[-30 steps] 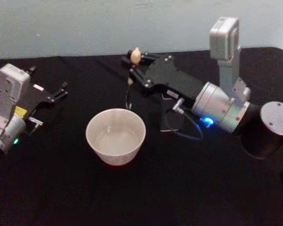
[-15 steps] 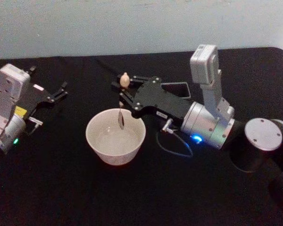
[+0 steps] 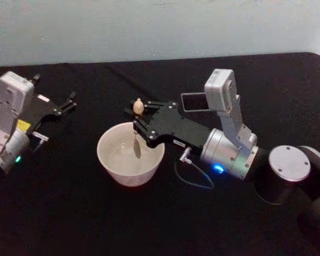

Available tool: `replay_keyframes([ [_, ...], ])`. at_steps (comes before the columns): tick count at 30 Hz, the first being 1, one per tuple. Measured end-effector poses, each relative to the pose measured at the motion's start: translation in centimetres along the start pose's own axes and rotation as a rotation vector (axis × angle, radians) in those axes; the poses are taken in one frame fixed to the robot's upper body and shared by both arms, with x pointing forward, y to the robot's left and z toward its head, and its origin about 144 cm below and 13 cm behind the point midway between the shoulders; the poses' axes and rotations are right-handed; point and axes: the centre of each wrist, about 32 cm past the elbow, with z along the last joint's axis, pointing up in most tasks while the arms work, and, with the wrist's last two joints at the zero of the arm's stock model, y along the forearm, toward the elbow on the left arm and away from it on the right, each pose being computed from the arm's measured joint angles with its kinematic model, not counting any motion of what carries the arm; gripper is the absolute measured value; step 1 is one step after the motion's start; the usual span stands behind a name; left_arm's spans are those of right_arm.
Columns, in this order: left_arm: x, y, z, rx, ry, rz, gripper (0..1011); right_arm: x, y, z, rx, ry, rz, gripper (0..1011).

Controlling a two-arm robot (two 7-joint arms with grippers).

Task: Pick up the stirring spoon with one hand, stir inside the cup, then place it back in its original position.

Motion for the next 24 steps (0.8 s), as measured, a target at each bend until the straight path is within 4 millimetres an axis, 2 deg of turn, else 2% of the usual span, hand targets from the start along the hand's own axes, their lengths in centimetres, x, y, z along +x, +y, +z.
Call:
replay_keyframes([
  [24,0.0,0.0,0.0,0.000,0.000,0.000,1001,-0.3,-1.6,-0.2,-0.025,0.006,0.006,170],
])
